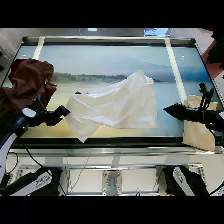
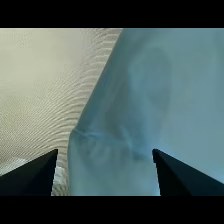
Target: Fold the shirts.
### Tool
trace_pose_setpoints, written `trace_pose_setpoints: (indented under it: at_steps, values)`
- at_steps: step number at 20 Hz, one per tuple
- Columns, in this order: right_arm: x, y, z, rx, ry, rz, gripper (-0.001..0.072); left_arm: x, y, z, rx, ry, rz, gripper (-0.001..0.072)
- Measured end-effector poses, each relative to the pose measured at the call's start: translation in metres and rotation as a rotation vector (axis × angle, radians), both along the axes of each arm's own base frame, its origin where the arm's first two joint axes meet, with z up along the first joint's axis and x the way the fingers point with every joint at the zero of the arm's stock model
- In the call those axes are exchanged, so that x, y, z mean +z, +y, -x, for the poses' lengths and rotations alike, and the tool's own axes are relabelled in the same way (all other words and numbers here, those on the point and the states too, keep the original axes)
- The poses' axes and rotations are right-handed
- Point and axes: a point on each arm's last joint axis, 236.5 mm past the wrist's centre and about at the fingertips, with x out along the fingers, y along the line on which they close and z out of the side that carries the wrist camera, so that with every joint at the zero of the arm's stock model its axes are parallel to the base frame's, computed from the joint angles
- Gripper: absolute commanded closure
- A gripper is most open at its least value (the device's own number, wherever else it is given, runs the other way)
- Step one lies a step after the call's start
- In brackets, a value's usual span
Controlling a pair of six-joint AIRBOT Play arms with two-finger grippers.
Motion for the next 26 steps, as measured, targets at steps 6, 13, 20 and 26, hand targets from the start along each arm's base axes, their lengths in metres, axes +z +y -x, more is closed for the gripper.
trace_pose_setpoints:
  at_steps: [6, 13, 20, 26]
  values:
    - [0.007, 0.007, -0.001, 0.005, -0.016, -0.041, 0.0389, -0.003, -0.003, -0.011, 0.017, -0.031, 0.03, 0.0244]
    - [0.009, 0.01, -0.001, 0.009, -0.018, -0.057, 0.0389, 0.004, -0.017, -0.017, -0.011, -0.069, 0.083, 0.0354]
    - [0.009, 0.018, 0.009, 0.05, 0.011, -0.077, 0.0389, 0.022, -0.003, -0.034, -0.039, -0.124, 0.033, 0.0061]
    - [0.009, 0.02, 0.012, 0.06, 0.018, -0.082, 0.0389, 0.019, 0.003, -0.017, -0.113, -0.015, 0.012, 0.0064]
